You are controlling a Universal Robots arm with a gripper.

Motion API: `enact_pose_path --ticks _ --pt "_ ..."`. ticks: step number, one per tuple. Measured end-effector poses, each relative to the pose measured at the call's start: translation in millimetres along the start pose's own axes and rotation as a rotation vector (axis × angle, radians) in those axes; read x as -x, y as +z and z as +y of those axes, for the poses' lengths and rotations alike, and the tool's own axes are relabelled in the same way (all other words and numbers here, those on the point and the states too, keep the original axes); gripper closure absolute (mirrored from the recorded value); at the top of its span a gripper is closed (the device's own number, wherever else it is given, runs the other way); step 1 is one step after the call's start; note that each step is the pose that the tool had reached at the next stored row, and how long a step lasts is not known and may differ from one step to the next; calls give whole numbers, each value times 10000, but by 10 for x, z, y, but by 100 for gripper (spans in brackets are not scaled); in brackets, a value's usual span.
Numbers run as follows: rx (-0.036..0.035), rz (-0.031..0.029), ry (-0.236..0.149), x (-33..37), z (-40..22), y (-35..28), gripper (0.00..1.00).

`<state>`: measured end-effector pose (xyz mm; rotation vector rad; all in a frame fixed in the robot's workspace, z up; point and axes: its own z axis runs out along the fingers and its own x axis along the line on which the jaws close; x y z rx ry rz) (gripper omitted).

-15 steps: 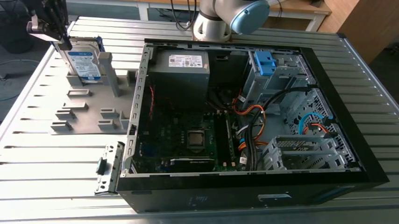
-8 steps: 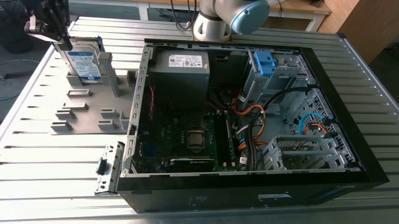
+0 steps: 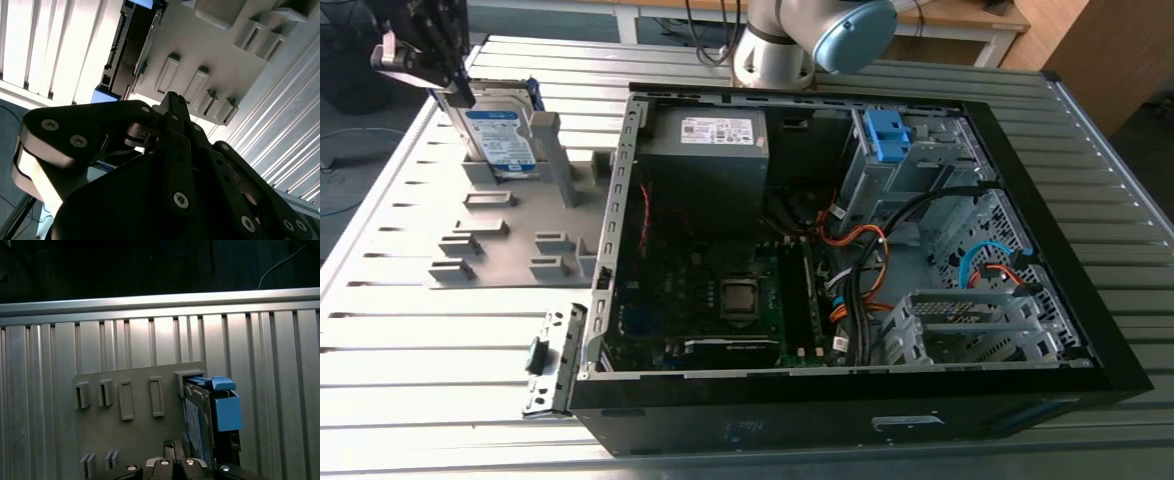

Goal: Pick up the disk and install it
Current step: 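Pick up the disk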

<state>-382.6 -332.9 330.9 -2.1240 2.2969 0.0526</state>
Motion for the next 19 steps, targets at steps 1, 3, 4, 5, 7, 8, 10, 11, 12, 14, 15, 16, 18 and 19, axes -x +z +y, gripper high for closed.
enact_pose_path --ticks 1,3,4,5,7,8,10,11,12,14,15,16,18,19 --pt "-3 -2 0 1 1 -36 89" --pt "-2 -1 0 3 2 -97 89" --pt "-5 -3 0 3 2 -98 89" --pt "-7 -4 0 3 2 -98 89" --pt "-5 -4 0 3 2 -101 89" --pt "-4 -3 0 3 2 -102 89" --pt "-4 -3 -1 3 2 -104 89" --pt "-4 -3 0 3 2 -105 89" --pt "-4 -3 0 3 2 -106 89" --pt "-4 -3 0 3 2 -107 83" --pt "-5 -3 0 3 2 -108 83" --pt "-4 -3 0 3 2 -109 77" --pt "-4 -3 0 3 2 -111 71" --pt "-4 -2 0 3 2 -111 65"
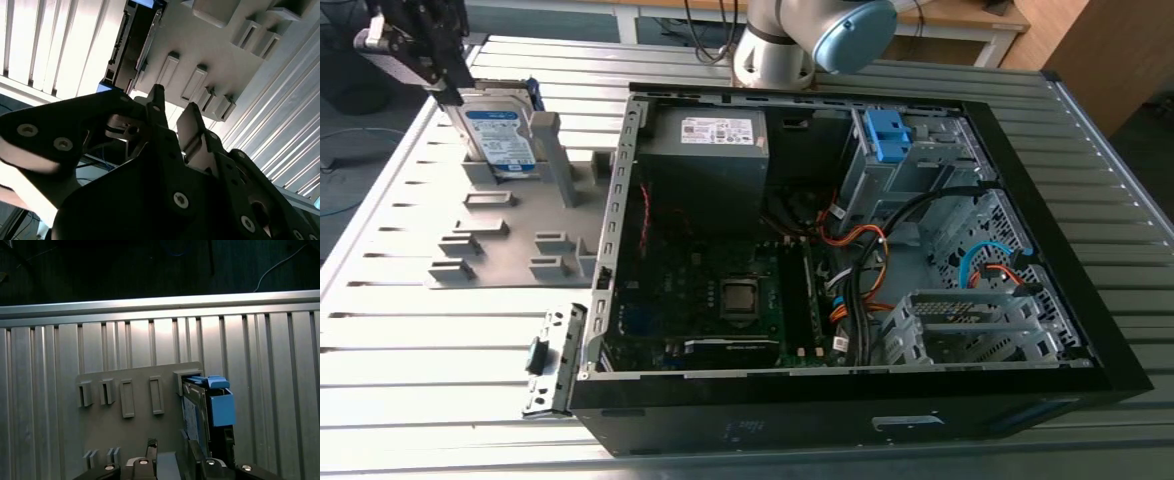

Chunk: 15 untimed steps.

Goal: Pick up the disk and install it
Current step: 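Pick up the disk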

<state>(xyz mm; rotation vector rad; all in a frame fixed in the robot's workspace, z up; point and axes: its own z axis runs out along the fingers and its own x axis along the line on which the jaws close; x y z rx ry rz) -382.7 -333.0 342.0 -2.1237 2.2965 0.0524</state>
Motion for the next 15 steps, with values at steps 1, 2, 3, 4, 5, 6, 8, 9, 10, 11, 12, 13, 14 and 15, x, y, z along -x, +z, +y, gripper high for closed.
enact_pose_path --ticks 1,2,3,4,5,6,8,9,10,11,12,13,14,15 --pt "0 0 0 0 0 -1 59" --pt "0 0 0 0 0 -2 59" --pt "0 0 0 0 0 -2 53" --pt "0 0 0 0 0 -3 53" --pt "0 0 0 0 0 -4 47" --pt "0 0 0 0 0 -5 47" --pt "0 0 -1 1 0 -4 47" --pt "-1 -1 0 3 0 -1 47" --pt "-1 0 0 5 0 1 47" --pt "0 0 0 7 1 2 47" --pt "0 0 0 8 1 4 47" --pt "0 0 0 10 1 6 47" --pt "0 0 1 14 1 8 47" --pt "2 1 2 18 1 9 47"
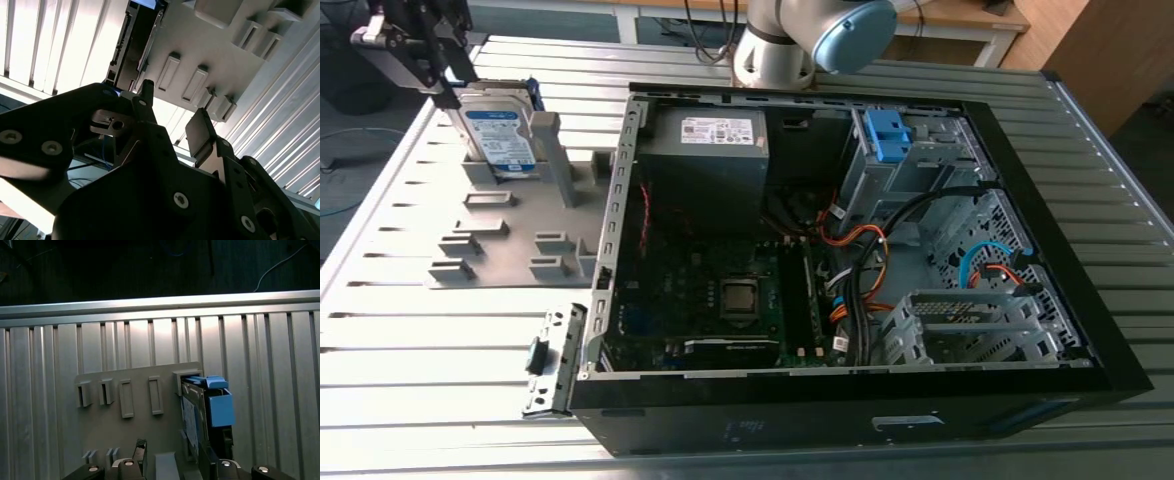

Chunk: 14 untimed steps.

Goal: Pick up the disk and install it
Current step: 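Pick up the disk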

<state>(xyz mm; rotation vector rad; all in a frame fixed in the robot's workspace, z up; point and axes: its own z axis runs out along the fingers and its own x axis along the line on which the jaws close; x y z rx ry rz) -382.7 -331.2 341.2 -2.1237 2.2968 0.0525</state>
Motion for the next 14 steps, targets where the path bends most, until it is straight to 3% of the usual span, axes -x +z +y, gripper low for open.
enact_pose_path --ticks 14 --pt "-4 -2 -2 79 6 27 47"
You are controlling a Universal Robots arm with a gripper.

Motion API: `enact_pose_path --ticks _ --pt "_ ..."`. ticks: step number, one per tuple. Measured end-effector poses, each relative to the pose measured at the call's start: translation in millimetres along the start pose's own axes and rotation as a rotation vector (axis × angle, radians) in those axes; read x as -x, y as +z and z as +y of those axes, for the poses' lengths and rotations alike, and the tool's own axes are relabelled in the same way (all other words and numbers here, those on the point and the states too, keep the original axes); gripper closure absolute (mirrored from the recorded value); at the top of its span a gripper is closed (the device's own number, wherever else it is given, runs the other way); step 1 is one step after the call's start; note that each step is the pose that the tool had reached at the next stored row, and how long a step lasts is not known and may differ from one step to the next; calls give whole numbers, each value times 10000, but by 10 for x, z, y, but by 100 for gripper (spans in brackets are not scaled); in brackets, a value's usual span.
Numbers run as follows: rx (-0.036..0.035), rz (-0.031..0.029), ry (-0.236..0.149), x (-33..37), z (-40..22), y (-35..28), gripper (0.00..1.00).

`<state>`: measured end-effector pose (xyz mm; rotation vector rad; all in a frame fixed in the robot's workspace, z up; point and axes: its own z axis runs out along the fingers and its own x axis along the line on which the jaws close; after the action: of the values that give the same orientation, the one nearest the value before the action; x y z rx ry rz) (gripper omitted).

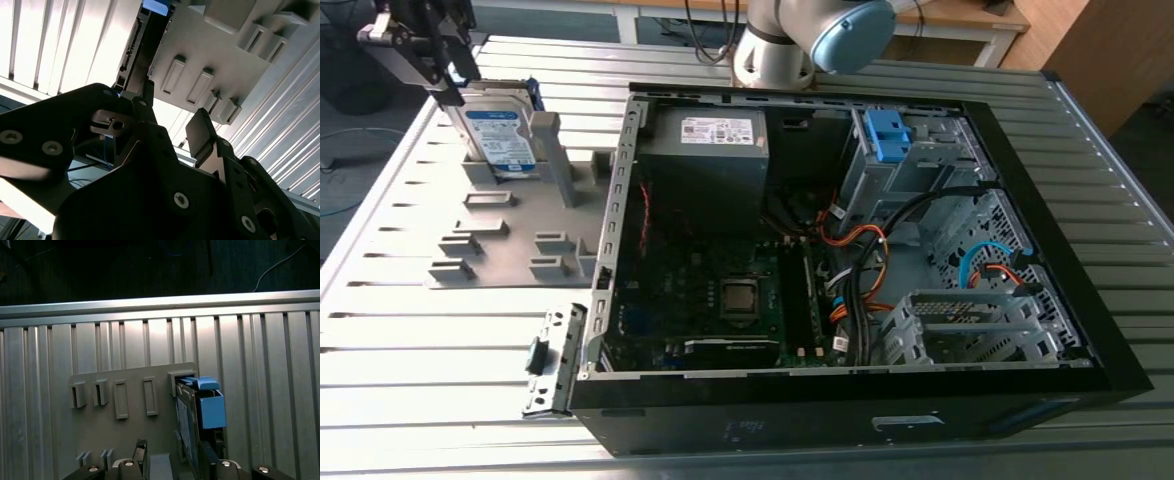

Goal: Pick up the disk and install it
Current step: 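Pick up the disk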

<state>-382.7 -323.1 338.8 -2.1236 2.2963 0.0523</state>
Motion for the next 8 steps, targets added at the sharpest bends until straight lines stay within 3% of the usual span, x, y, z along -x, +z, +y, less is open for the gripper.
enact_pose_path --ticks 8 --pt "4 2 1 14 7 14 47"
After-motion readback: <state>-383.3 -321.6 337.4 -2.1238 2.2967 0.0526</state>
